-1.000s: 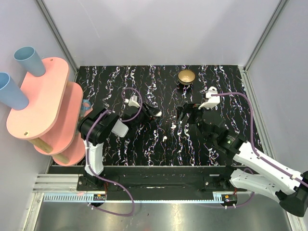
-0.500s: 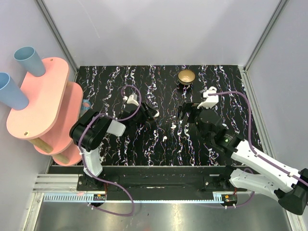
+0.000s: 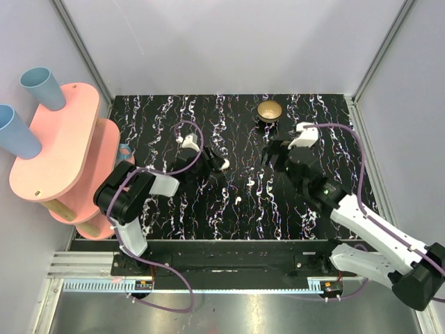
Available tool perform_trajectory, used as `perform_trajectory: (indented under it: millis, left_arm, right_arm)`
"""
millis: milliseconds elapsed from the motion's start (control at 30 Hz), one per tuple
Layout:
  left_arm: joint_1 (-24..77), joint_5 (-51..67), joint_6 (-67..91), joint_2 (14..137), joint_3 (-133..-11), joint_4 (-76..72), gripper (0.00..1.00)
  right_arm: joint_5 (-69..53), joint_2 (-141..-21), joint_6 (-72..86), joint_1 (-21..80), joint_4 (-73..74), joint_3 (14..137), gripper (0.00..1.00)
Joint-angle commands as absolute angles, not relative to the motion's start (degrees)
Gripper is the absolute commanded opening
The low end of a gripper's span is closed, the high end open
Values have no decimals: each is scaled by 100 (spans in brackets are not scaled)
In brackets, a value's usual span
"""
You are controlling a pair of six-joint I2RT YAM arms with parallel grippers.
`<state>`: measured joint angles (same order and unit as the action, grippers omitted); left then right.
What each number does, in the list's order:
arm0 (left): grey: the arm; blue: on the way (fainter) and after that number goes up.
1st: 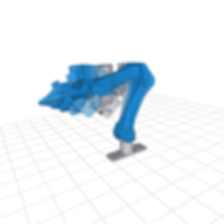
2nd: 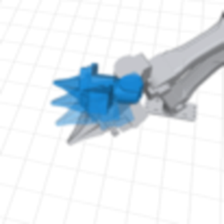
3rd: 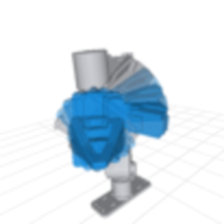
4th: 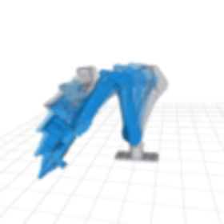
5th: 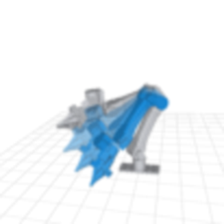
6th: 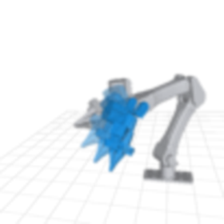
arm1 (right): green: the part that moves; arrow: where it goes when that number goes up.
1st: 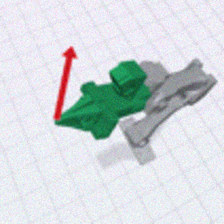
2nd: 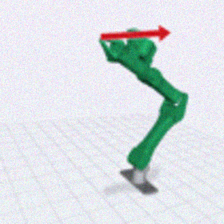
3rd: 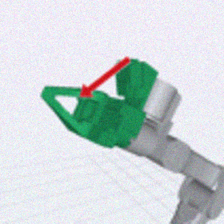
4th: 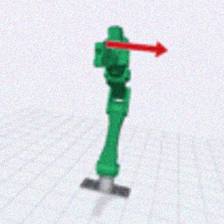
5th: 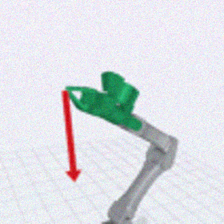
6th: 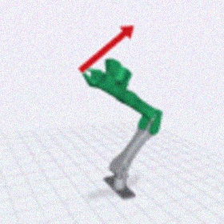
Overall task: Insert the wireless bluetooth earbuds into the charging case
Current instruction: Place the charging case with the earbuds at the center of the board, then pick up the charging case from the corner of the board.
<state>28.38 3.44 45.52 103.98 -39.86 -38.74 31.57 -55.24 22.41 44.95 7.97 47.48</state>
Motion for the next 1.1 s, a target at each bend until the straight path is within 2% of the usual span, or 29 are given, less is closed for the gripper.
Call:
perform_trajectory:
  millis: [0,300,467,667,900,1067]
  left_arm:
    - [2804,-245,4140,9609,-3850,-3552,73]
    - [2804,-572,3569,8289,-3674,-2892,75]
    - [2786,-501,3217,7279,-3437,-2918,84]
    - [2470,-133,3085,6295,-3006,-3269,98]
    - [1961,334,3076,5810,-2778,-3234,99]
    - [1723,439,3129,5704,-2646,-3287,99]
  right_arm:
    - [2023,-5932,2996,3203,1527,5299,100]
    - [1310,-7529,2751,1487,1389,5967,100]
    - [809,-8690,2988,275,1257,6590,100]
    - [1089,-10202,3032,-139,1248,7819,100]
    - [1117,-11695,2883,-307,1844,9332,100]
    - [1038,-12233,2628,-325,2257,10114,97]
